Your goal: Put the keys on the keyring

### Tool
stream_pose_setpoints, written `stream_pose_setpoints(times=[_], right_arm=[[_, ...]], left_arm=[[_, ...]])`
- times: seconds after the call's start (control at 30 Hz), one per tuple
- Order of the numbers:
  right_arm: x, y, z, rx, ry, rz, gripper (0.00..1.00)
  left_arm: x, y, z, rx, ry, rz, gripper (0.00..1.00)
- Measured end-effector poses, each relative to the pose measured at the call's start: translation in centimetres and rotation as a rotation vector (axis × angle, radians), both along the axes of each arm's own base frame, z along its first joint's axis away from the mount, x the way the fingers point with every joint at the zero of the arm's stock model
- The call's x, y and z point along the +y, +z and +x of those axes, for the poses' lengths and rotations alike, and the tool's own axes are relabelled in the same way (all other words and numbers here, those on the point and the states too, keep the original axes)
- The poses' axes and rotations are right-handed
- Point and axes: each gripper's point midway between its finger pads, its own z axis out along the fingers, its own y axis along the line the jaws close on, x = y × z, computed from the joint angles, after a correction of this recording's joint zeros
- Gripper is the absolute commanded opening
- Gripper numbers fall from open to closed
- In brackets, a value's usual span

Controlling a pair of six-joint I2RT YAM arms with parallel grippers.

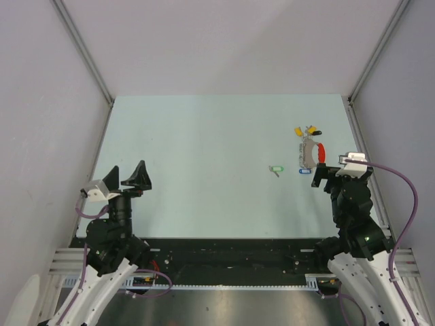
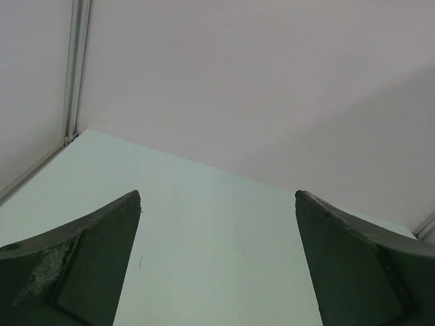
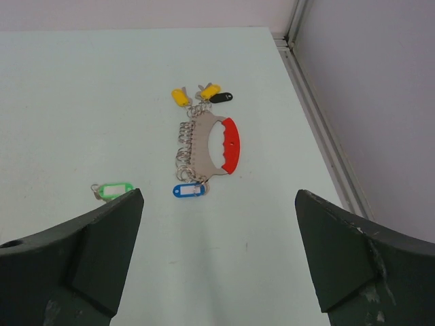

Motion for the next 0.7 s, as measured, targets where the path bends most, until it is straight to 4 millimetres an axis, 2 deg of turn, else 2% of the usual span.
stream_pose_setpoints(times=[0.2,0.33,0.53,0.7], right_arm=[[-0.3,0.0,-0.1,0.001,-0.017,-0.006,1.0],[0.2,-0.5,0.4,0.022,0.0,0.005,1.0],[2.8,-3.0,2.4,0.164,0.054,0.067,1.0],[3.9,-5.3,4.1,0.299,0.044,0.138,1.0]], left_arm=[[0.2,-0.3,0.0,0.013,0.013,-0.004,1.0],[0.9,-0.5,-0.3,0.056,0.031,-0.038,1.0],[1.4,1.0,-0.7,0.108,0.044,-0.083,1.0],[0.7,-0.8,0.2,0.2,0.042,-0.04,1.0]])
